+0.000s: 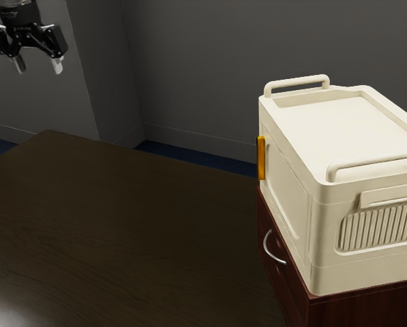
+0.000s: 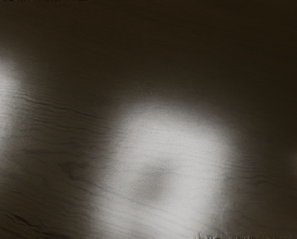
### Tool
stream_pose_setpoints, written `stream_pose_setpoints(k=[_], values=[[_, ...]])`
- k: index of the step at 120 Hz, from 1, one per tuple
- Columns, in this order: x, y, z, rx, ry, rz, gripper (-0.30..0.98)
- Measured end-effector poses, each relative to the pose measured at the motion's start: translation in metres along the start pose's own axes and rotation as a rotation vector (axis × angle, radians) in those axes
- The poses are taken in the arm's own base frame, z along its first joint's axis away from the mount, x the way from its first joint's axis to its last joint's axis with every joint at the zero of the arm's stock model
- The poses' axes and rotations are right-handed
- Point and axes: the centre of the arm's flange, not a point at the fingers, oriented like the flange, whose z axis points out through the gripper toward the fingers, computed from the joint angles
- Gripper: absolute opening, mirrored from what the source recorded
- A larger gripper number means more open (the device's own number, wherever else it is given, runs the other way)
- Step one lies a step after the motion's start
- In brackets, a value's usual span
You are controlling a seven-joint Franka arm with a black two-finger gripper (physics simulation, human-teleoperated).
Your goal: Pull the drawer handle with one arm to open the drawer
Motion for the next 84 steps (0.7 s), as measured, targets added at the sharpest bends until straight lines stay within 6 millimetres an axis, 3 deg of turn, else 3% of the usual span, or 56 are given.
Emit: stream_pose_setpoints(k=[22,25,29,33,41,84], values=[[-0.004,0.024,-0.009,-0.011,0.015,0.045,0.69],[-0.009,0.023,-0.028,-0.018,0.05,0.045,0.69],[-0.027,0.019,-0.079,-0.03,0.151,0.047,0.69],[-0.046,0.015,-0.116,-0.042,0.223,0.05,0.69],[-0.068,0.009,-0.149,-0.055,0.283,0.05,0.69],[-0.061,-0.014,-0.149,-0.039,0.304,-0.005,0.69]])
